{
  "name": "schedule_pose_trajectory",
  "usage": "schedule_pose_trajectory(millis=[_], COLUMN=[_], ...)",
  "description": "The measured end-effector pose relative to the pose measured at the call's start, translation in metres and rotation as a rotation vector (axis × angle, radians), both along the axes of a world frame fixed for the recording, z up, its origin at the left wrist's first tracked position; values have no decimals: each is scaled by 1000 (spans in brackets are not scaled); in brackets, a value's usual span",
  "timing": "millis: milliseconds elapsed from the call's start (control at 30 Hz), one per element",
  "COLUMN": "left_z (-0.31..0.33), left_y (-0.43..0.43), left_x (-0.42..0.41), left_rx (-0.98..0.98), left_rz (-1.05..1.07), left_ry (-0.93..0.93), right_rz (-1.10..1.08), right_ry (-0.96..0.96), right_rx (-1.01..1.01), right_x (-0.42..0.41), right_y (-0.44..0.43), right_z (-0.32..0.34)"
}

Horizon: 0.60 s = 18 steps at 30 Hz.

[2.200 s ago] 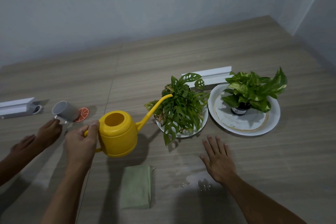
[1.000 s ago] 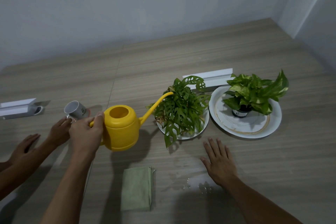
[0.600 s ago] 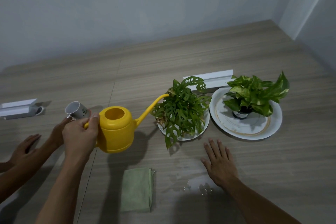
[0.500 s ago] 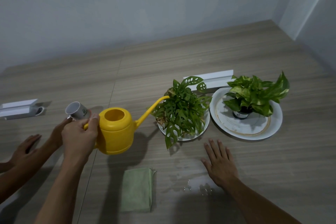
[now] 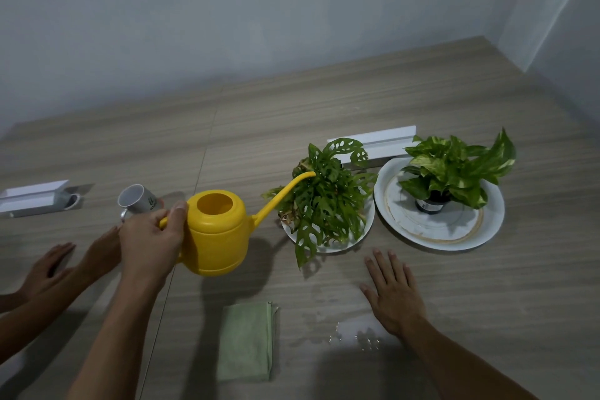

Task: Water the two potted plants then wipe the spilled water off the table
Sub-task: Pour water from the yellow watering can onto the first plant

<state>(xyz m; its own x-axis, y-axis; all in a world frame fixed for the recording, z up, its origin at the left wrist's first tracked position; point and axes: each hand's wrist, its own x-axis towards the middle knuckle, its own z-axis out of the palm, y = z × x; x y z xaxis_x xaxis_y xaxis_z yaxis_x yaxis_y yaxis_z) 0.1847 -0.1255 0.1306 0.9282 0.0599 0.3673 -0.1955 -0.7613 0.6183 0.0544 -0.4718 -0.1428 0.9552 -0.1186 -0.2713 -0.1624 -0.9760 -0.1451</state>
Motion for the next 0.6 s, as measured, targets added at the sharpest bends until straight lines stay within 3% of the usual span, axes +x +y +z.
schedule_pose_trajectory(millis=[600], left_z=[8], left_y=[-7], left_x=[13], left_rx=[-103], left_rz=[54], left_ry=[1], right_rz=[-4], right_ry=[-12], right_rx=[23], right_x=[-1], right_y=[-1], right_z=[-3])
